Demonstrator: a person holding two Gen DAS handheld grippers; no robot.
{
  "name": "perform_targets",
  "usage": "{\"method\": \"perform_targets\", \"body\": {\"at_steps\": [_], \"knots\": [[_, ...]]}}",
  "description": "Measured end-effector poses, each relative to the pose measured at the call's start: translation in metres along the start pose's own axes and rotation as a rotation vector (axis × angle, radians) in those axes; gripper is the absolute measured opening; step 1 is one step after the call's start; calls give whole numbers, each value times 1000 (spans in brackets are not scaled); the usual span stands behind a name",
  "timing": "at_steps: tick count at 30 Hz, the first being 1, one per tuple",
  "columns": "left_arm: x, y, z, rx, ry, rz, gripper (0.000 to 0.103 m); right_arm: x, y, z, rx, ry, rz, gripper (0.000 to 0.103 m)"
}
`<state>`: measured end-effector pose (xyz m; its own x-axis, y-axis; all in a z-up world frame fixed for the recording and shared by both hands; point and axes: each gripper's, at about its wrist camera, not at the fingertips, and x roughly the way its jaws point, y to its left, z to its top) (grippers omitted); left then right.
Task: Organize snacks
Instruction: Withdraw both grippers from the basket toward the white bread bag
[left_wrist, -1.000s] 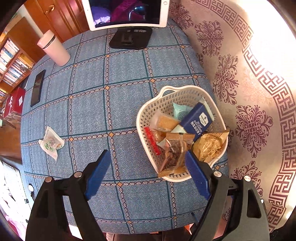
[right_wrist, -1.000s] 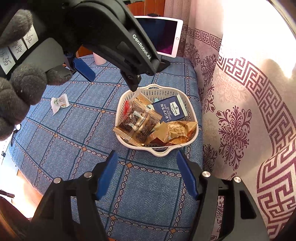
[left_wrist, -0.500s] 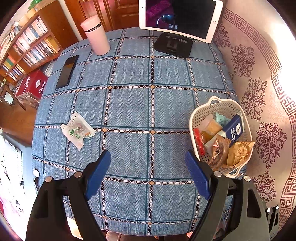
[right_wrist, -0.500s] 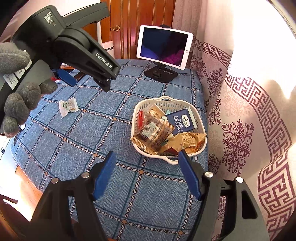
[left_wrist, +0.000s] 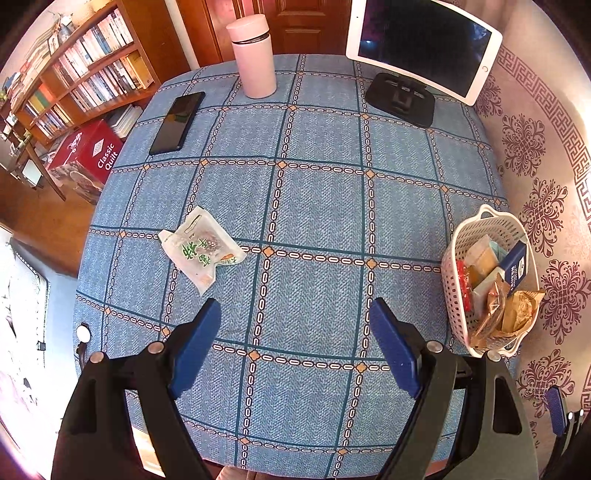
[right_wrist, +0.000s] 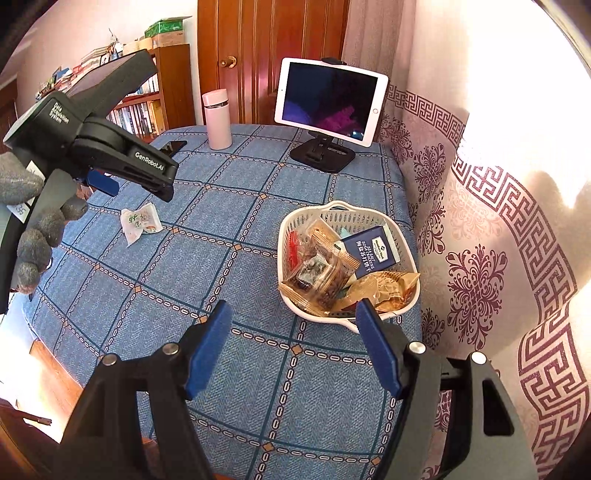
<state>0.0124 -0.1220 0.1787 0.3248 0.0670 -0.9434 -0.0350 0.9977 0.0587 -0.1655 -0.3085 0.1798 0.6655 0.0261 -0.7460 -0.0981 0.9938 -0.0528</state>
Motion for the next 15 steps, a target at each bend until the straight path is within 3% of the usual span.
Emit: {"method": "perform_targets", "body": {"at_steps": [9, 15], "knots": [[2, 48, 0, -7, -78, -19, 83, 16, 30, 29, 13, 28, 41, 71], [9, 113, -2, -116, -91, -15, 83, 32, 47, 46, 44, 60, 80, 71]]}}
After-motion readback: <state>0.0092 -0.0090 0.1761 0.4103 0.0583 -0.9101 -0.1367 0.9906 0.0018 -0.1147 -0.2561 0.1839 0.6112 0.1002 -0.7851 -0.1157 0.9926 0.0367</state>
